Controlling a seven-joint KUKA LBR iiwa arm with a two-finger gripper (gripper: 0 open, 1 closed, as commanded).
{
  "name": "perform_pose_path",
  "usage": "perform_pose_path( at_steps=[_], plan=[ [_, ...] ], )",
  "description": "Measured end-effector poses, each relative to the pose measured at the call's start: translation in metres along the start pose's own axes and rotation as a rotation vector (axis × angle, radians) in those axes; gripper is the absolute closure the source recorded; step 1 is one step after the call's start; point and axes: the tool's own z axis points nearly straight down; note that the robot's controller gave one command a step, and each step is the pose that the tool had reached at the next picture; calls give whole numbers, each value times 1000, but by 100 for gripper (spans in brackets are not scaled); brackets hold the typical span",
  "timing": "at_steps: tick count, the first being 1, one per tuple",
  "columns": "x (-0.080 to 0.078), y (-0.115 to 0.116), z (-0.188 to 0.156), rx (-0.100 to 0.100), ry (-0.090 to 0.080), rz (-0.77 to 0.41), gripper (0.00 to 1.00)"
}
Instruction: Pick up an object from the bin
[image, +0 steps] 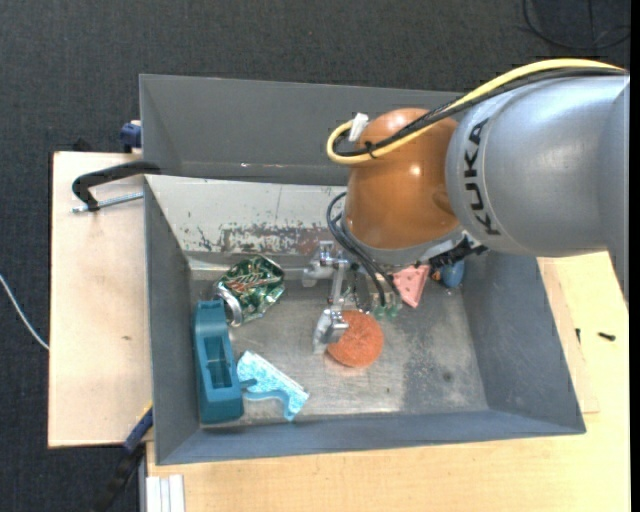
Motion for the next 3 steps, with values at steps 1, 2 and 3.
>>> perform_pose_path(
  at_steps=[1, 2, 3],
  plan=[
    [-16, -37, -11, 5, -17, -32, 0],
    [-14, -46, 43, 2, -12, -21, 0],
    [15, -69, 83, 2, -4, -19, 0]
  ],
)
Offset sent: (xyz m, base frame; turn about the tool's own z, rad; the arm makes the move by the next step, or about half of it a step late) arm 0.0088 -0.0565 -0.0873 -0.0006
